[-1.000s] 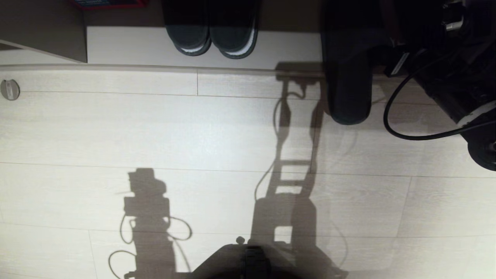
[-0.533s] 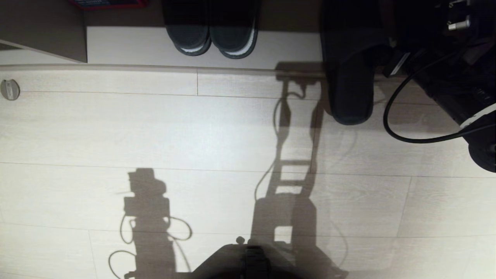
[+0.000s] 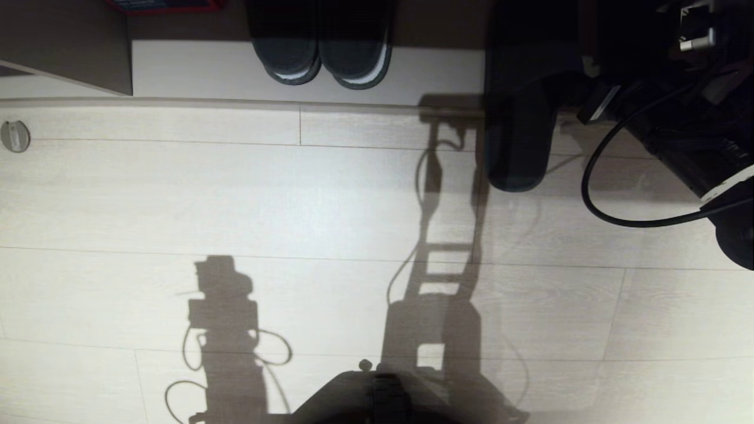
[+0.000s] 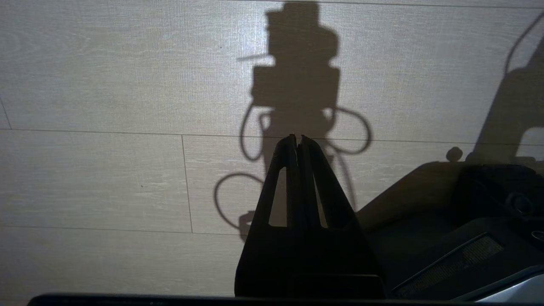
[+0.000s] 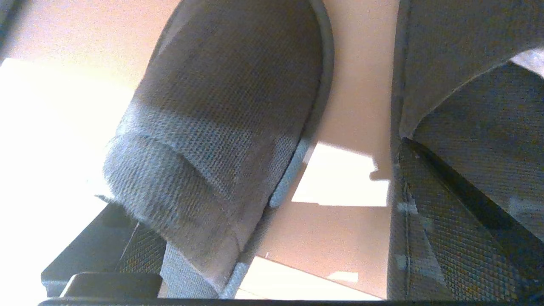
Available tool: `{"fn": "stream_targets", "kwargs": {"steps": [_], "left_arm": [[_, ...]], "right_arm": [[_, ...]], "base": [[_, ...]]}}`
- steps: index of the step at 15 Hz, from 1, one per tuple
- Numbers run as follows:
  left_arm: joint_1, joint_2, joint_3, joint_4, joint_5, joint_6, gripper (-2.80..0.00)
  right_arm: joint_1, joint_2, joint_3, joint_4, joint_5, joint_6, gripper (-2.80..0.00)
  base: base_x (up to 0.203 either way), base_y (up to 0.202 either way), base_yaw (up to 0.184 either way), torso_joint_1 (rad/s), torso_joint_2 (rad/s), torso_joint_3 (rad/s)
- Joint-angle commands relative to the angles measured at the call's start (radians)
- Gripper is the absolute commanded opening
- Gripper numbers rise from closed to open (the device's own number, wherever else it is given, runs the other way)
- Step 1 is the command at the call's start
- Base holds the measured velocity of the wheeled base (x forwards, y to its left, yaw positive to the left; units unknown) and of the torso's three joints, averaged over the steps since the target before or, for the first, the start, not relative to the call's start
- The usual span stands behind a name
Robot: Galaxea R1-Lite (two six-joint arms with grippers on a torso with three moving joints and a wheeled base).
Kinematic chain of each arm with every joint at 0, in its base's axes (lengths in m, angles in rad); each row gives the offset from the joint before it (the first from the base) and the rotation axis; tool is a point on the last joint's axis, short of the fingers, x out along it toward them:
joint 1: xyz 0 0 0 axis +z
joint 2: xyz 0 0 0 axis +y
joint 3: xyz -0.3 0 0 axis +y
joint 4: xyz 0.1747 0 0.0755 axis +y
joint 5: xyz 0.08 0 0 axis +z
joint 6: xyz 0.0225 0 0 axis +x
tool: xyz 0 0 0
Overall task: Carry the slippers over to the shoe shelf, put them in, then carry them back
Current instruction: Place the slippers into the shoe cabinet
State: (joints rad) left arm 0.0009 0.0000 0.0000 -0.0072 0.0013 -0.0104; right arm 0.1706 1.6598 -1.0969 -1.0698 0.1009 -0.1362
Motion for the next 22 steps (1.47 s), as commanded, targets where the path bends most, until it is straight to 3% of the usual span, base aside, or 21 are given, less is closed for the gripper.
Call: {"fn": "stream_targets", "kwargs": {"steps": [1, 11, 14, 22], "left_arm": [[0.001, -0.002, 0.000, 0.000, 0.000, 0.000, -2.80], [-0.001, -0.002, 0.000, 0.000, 0.000, 0.000, -2.80], [0.001, -0.002, 0.000, 0.000, 0.000, 0.001, -2.80], [0.001, -0.002, 0.000, 0.000, 0.000, 0.000, -2.80]], "right_arm": [[0.001, -0.020, 0.012, -0.007, 0.000, 0.000, 0.00], [0.010, 0.048, -0.175, 0.006, -0.063, -0.002, 0.00], [0.010, 0.064, -0.234, 0.020, -0.138, -0.007, 0.00], [0.010, 0.023, -0.112, 0.059, -0.139, -0.013, 0.00]], "base": [[0.000, 0.000, 0.000, 0.000, 0.00, 0.000], [0.000, 0.000, 0.000, 0.000, 0.00, 0.000], [0.000, 0.000, 0.000, 0.000, 0.00, 0.000], [0.000, 0.000, 0.000, 0.000, 0.00, 0.000]]}}
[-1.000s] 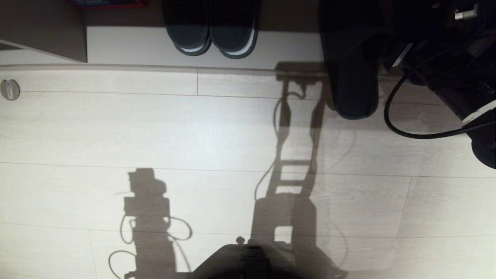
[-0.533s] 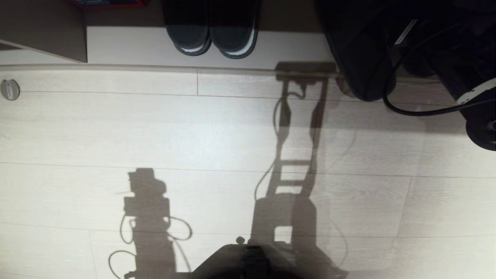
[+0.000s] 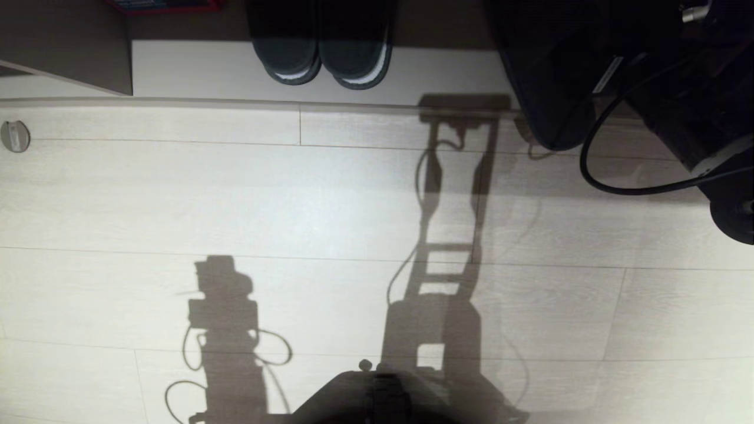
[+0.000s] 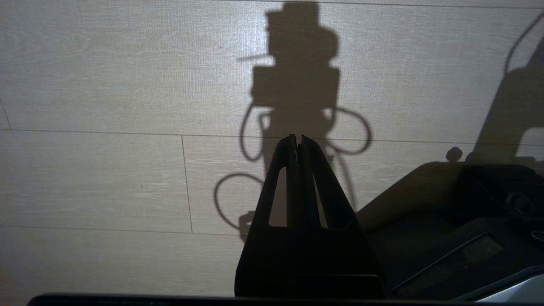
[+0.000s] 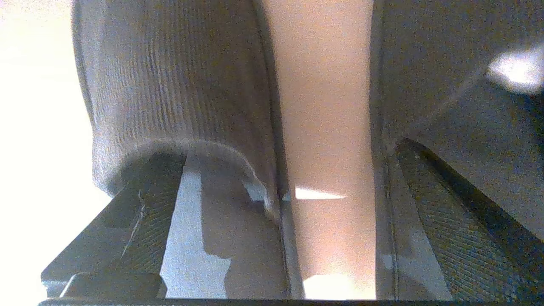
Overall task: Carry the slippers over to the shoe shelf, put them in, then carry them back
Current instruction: Place the slippers into the shoe cabinet
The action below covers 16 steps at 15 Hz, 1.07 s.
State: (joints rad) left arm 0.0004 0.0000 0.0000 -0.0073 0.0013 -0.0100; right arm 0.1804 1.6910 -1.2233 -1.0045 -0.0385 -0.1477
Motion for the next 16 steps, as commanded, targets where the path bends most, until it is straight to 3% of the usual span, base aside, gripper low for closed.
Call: {"fn": "stream_targets", "kwargs": {"steps": [1, 10, 16], "left_arm": [[0.000, -0.002, 0.000, 0.000, 0.000, -0.001, -2.80], [0.001, 0.000, 0.000, 0.000, 0.000, -0.001, -2.80], [0.000, 0.000, 0.000, 0.000, 0.000, -0.001, -2.80]], "right_arm": [[0.001, -0.009, 0.024, -0.008, -0.001, -0.001, 0.00], [-0.002, 0.013, -0.052, -0.013, -0.064, -0.084, 0.00], [-0.011, 0.107, -0.158, -0.019, -0.084, -0.088, 0.00]], "base": [[0.000, 0.000, 0.000, 0.000, 0.00, 0.000], [0.000, 0.000, 0.000, 0.000, 0.00, 0.000], [0.000, 0.000, 0.000, 0.000, 0.00, 0.000]]}}
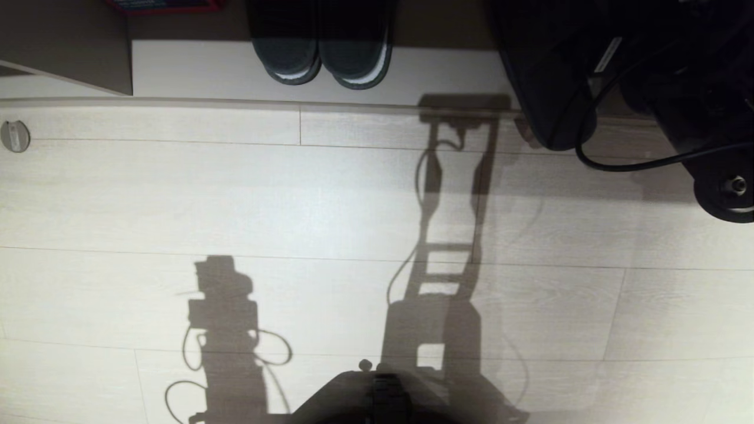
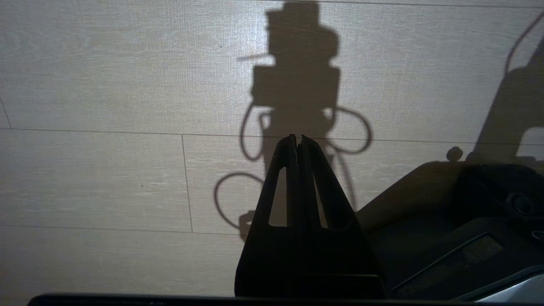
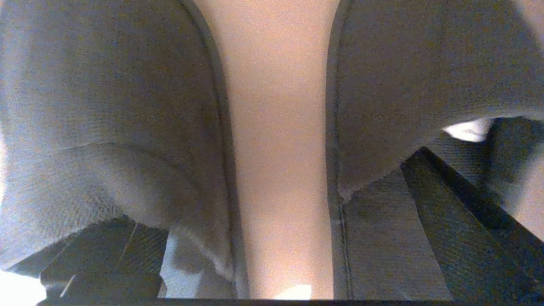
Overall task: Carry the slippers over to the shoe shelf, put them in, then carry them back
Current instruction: Place the slippers into the shoe cabinet
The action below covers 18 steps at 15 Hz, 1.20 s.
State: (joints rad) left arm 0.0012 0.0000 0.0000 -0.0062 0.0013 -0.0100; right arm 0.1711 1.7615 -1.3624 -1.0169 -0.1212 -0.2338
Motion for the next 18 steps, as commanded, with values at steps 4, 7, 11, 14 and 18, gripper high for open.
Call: {"fn": "stream_targets", "kwargs": {"steps": [4, 7, 11, 14, 18], "left_arm": [[0.000, 0.000, 0.000, 0.000, 0.000, -0.001, -2.80], [0.000, 0.000, 0.000, -0.001, 0.000, -0.001, -2.80], [-0.001, 0.000, 0.000, 0.000, 0.000, -0.001, -2.80], [0.000, 0.000, 0.000, -0.001, 0.000, -0.001, -2.80], [0.000, 0.000, 0.000, 0.000, 0.000, -0.001, -2.80]], "right_arm": [[-0.004, 0.092, -0.104, -0.058, -0.011, -0.001, 0.00], [-0.004, 0.130, -0.141, -0.094, -0.032, 0.004, 0.00], [-0.004, 0.120, -0.064, -0.048, -0.037, 0.060, 0.00], [-0.002, 0.119, -0.046, -0.027, -0.031, 0.107, 0.00], [0.007, 0.103, -0.006, 0.003, -0.029, 0.149, 0.00]], "base": [[0.000, 0.000, 0.000, 0.000, 0.00, 0.000], [0.000, 0.000, 0.000, 0.000, 0.00, 0.000], [0.000, 0.000, 0.000, 0.000, 0.00, 0.000], [0.000, 0.000, 0.000, 0.000, 0.00, 0.000], [0.000, 0.000, 0.000, 0.000, 0.00, 0.000]]}}
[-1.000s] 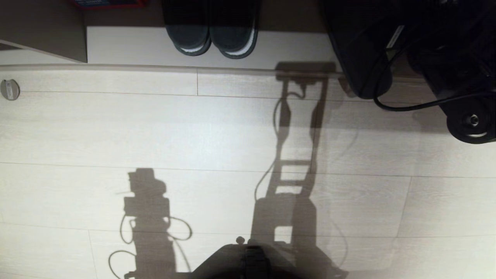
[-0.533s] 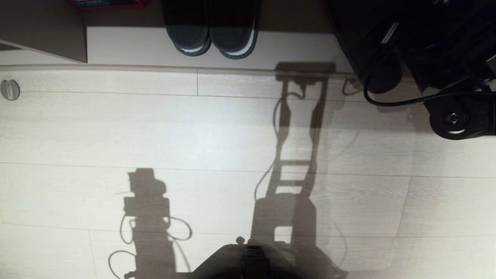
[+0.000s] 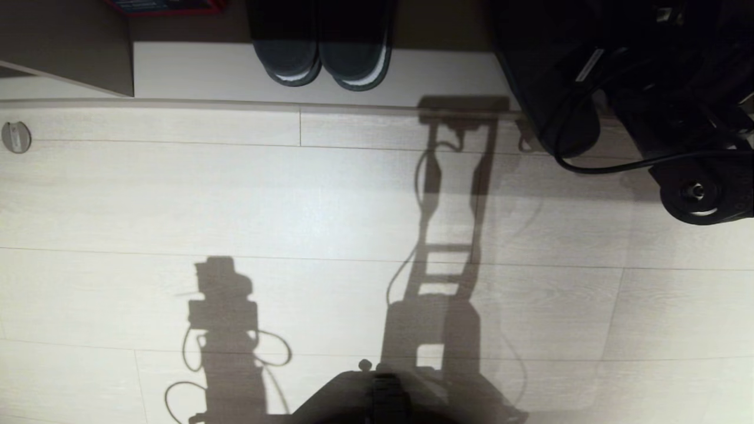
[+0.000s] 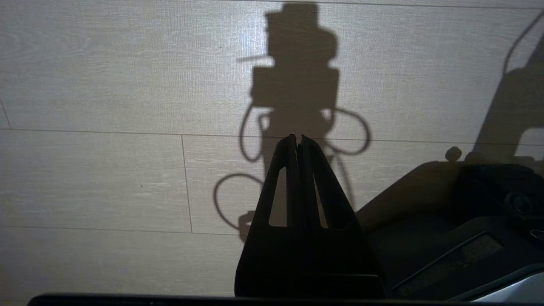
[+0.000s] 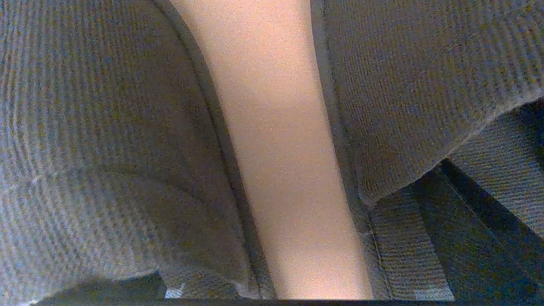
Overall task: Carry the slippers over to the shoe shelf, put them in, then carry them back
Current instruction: Place the slippers into the shoe cabinet
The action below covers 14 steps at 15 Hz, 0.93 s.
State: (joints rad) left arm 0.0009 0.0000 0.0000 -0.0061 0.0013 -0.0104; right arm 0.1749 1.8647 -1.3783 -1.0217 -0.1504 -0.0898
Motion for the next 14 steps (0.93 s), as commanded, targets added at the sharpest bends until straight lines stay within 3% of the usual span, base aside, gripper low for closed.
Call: {"fn": "stream_targets", "kwargs": {"steps": [1, 9, 14], "left_arm": [[-0.001, 0.000, 0.000, 0.000, 0.000, 0.000, -2.80], [-0.001, 0.000, 0.000, 0.000, 0.000, 0.000, -2.80], [0.001, 0.000, 0.000, 0.000, 0.000, 0.000, -2.80]], "right_arm": [[0.006, -0.011, 0.022, 0.029, 0.001, 0.018, 0.00], [0.065, -0.018, 0.005, 0.056, 0.044, 0.064, 0.00], [0.061, -0.044, -0.006, 0.065, 0.028, 0.033, 0.00]], "base": [[0.000, 0.000, 0.000, 0.000, 0.00, 0.000], [0.000, 0.000, 0.000, 0.000, 0.00, 0.000], [0.000, 0.000, 0.000, 0.000, 0.00, 0.000]]}}
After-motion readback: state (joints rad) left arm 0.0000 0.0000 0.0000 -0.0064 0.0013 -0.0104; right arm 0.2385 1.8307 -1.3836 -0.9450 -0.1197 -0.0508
